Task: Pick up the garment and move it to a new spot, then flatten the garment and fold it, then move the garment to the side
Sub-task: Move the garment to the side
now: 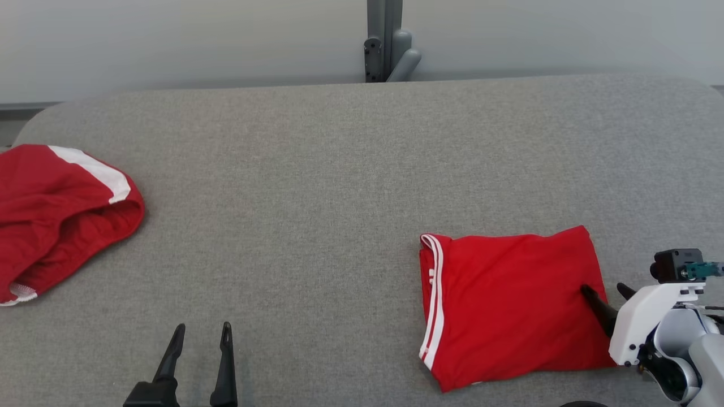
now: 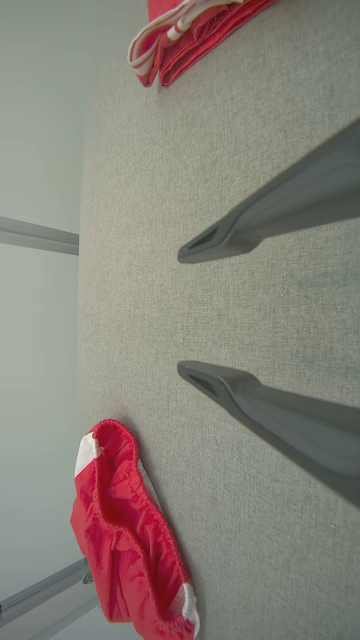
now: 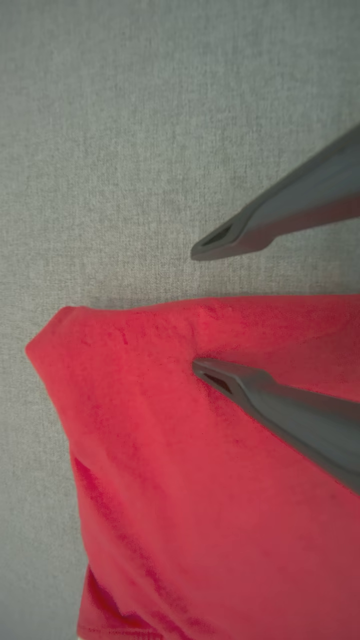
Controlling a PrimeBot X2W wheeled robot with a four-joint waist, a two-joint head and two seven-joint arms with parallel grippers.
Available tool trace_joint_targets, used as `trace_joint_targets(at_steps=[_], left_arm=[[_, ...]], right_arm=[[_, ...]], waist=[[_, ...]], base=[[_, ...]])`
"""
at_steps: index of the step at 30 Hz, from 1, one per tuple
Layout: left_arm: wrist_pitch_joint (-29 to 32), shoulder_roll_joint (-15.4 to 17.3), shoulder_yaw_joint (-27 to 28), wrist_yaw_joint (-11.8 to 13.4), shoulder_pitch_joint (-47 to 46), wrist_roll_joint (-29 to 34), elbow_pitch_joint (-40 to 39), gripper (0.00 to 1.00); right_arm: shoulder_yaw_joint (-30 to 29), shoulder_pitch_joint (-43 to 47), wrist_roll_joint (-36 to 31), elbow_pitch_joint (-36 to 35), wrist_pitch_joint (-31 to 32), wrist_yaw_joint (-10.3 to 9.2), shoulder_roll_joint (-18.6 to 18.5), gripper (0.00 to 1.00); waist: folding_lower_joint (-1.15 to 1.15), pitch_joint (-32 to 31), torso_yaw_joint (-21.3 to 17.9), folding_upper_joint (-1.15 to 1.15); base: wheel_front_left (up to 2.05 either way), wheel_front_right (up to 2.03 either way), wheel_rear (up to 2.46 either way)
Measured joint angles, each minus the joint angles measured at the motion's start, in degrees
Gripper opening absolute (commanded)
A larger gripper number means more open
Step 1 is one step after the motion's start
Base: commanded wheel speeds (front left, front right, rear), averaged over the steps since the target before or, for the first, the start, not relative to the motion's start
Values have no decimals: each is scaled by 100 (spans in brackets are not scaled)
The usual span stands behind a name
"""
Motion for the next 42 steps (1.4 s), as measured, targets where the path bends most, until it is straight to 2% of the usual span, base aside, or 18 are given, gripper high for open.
trace_joint_targets(at_steps=[3,4,5,8,12,16,20,26,30,34,38,39,40,42], left_arm=[[0,0,-9,-13,-159,7,-8,100],[0,0,-16,-13,-193,7,-10,100],[0,0,-33,-13,-223,4,-11,100],[0,0,-93,13,-348,-47,-48,100],[0,-1,-190,33,-505,-88,-167,100],[0,0,-177,47,-690,-146,-343,100],[0,-1,-169,-19,-998,-15,-501,100],[-1,18,-211,-214,-1473,269,-566,100],[0,33,-170,-259,-1596,347,-662,100],[0,37,-49,-256,-1592,347,-798,100],[0,35,-1,-257,-1570,345,-862,100],[0,32,22,-240,-1558,337,-880,100],[0,26,64,-196,-1556,315,-917,100],[0,26,164,-129,-1556,249,-994,100]], right_arm=[[120,-248,199,338,85,0,77,100],[207,-323,199,409,101,0,79,79],[253,-401,241,448,71,-1,86,0],[392,-696,614,535,110,-3,145,0],[668,-1080,849,498,102,-1,51,0],[883,-1574,835,448,-44,3,-161,0],[848,-2166,664,578,-207,2,-465,0],[292,-2882,337,1146,-422,2,-905,0],[-220,-3253,65,1625,-613,2,-1213,0],[-616,-3564,-339,2107,-712,2,-1471,0],[-769,-3843,-788,2495,-850,2,-1637,0],[-842,-3920,-925,2595,-935,2,-1645,3],[-929,-4005,-1062,2721,-1024,2,-1648,100],[-1012,-4133,-1370,2966,-1023,2,-1640,100]], waist=[[0,171,65,0],[0,226,86,0],[0,280,105,0],[0,443,134,0],[0,646,61,0],[0,798,-181,0],[0,1015,-459,0],[0,1546,-747,0],[0,1923,-823,0],[1,2212,-793,0],[1,2355,-608,0],[1,2374,-552,0],[1,2393,-496,0],[1,2426,-403,0]], base=[[0,0,0],[0,0,0],[0,0,0],[0,0,0],[0,0,0],[0,0,0],[0,0,0],[0,0,0],[0,0,0],[0,0,0],[0,0,0],[0,0,0],[0,0,0],[0,0,0]])
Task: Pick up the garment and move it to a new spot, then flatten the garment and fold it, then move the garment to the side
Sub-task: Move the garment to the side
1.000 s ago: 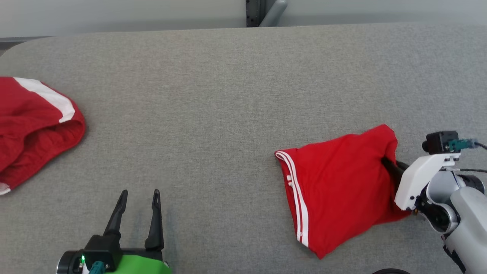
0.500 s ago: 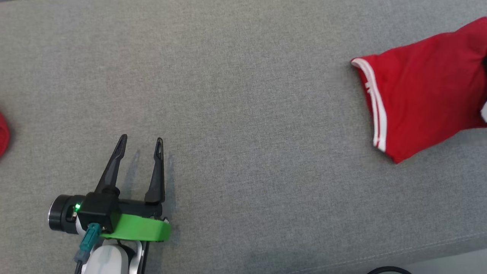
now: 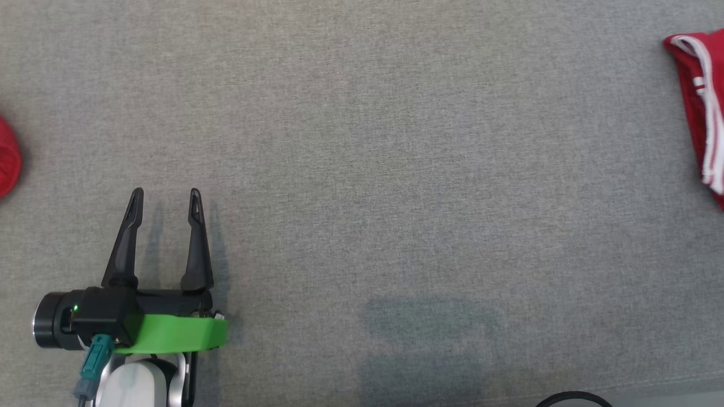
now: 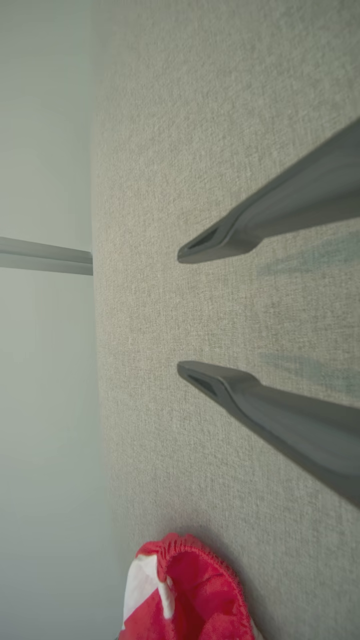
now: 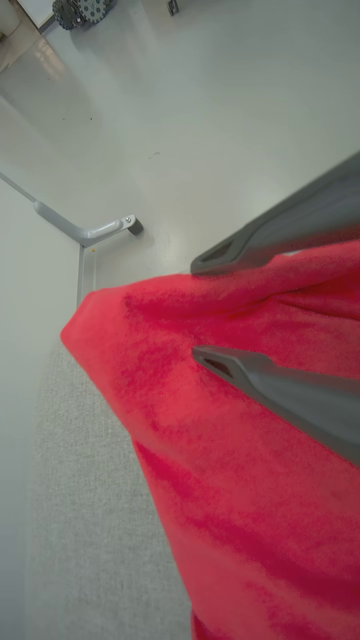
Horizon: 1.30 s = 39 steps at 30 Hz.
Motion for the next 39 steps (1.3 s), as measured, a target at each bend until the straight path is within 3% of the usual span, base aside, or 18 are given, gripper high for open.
trace_joint_targets(at_steps=[5,8,11,19,25,33,39], left_arm=[[0,-14,79,75,145,-98,-29,100],[0,-16,126,115,323,-149,-1,100],[0,-20,170,125,614,-263,43,100],[0,-24,148,107,1084,-321,250,100],[0,-26,87,-132,1165,-405,666,100],[-1,-27,140,-237,1279,-525,1161,100],[-1,-27,202,-247,1279,-515,1363,100]], right_arm=[[-26,-74,-646,332,-75,0,180,100],[-138,-63,-715,164,-560,0,272,100],[-101,386,-721,-426,-1351,0,513,100],[-193,2358,-684,-2263,-1806,0,1000,100],[-829,4120,-1013,-3829,-1872,0,2067,100],[-710,5625,-1305,-4689,-1876,1,3320,100],[-727,5912,-1311,-4826,-1878,0,3611,100]], waist=[[0,-87,117,0],[0,-257,152,0],[0,-610,184,0],[-1,-1569,112,0],[-1,-2168,87,0],[-1,-2727,84,0],[-1,-2892,27,0]], base=[[0,0,0],[0,0,0],[0,0,0],[0,0,0],[0,0,0],[0,0,0],[0,0,0]])
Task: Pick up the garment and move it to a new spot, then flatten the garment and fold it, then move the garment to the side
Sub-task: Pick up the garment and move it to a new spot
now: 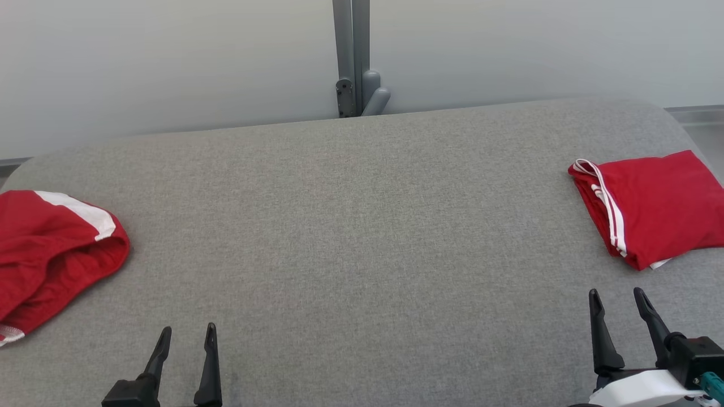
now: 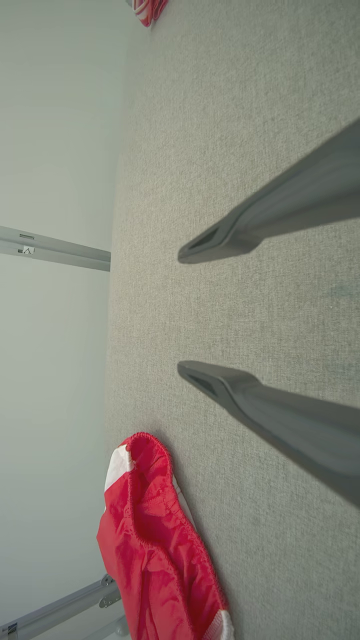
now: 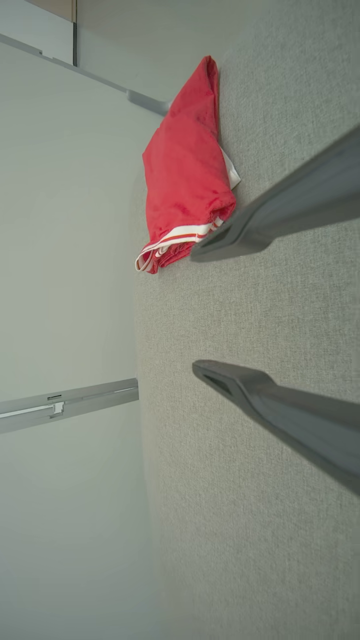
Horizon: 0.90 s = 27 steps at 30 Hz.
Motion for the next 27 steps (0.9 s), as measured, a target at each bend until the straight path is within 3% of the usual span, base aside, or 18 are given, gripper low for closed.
trace_joint_targets(at_steps=[7,14,20,27], left_arm=[[0,0,-2,-40,-23,14,166,100],[1,0,-4,-46,-113,7,176,100],[1,-2,11,-5,-115,-21,112,100],[1,-3,283,70,18,-66,59,100]], right_arm=[[-21,20,-142,29,0,0,86,100],[134,0,-162,85,1,0,60,100],[344,-109,-119,68,0,0,56,100],[693,-214,-37,166,1,0,73,100]], waist=[[0,-98,-21,0],[0,-125,203,0],[0,-140,658,0],[0,-166,1481,0]], base=[[0,0,0],[0,0,0],[0,0,0],[0,0,0]])
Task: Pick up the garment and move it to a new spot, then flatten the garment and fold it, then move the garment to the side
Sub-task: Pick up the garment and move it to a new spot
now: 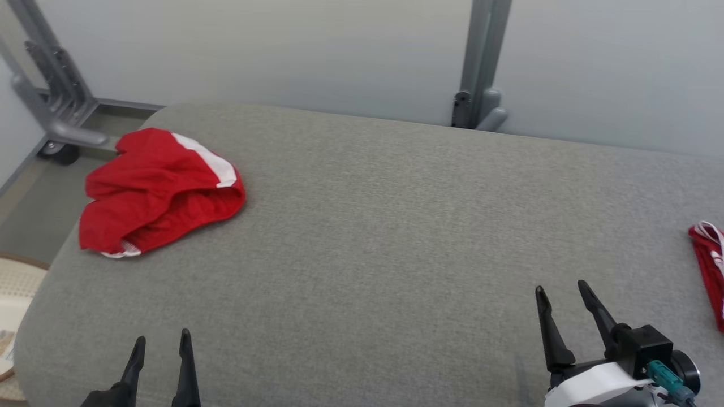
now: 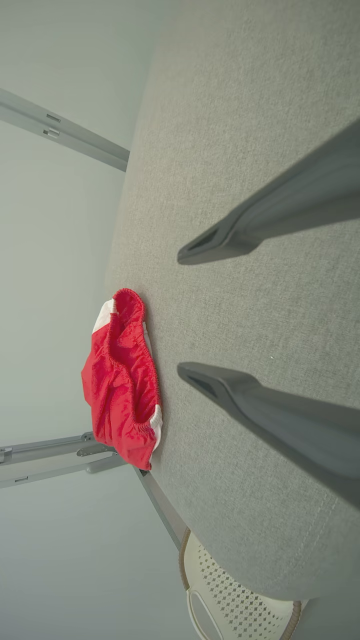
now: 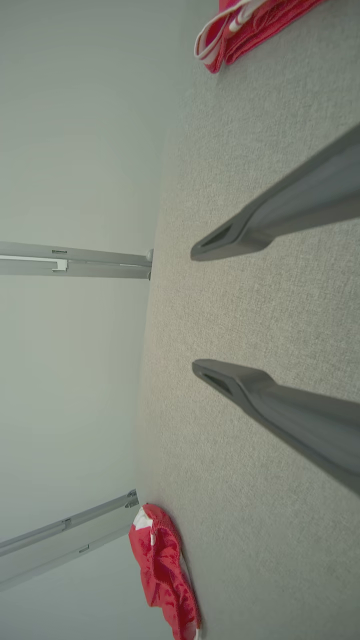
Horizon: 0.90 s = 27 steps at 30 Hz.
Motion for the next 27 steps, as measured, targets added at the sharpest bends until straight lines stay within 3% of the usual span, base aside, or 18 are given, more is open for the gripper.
trace_joint_targets(at_steps=[7,12,21,27], left_arm=[[0,4,276,16,254,-79,-54,100],[0,4,264,-15,228,-119,-66,100],[0,8,38,-48,-439,-762,-159,100],[0,12,-19,-158,-1422,-1174,-112,100]], right_arm=[[368,-235,36,71,-1,0,-10,100],[412,-309,43,56,0,0,-109,100],[187,-766,-75,-144,0,0,-526,100],[-118,-1382,-294,-547,-1,0,-1045,100]], waist=[[0,-33,822,0],[0,-3,1199,0],[0,544,1333,0],[0,1264,1327,0]], base=[[0,0,0],[0,0,0],[0,0,0],[0,0,0]])
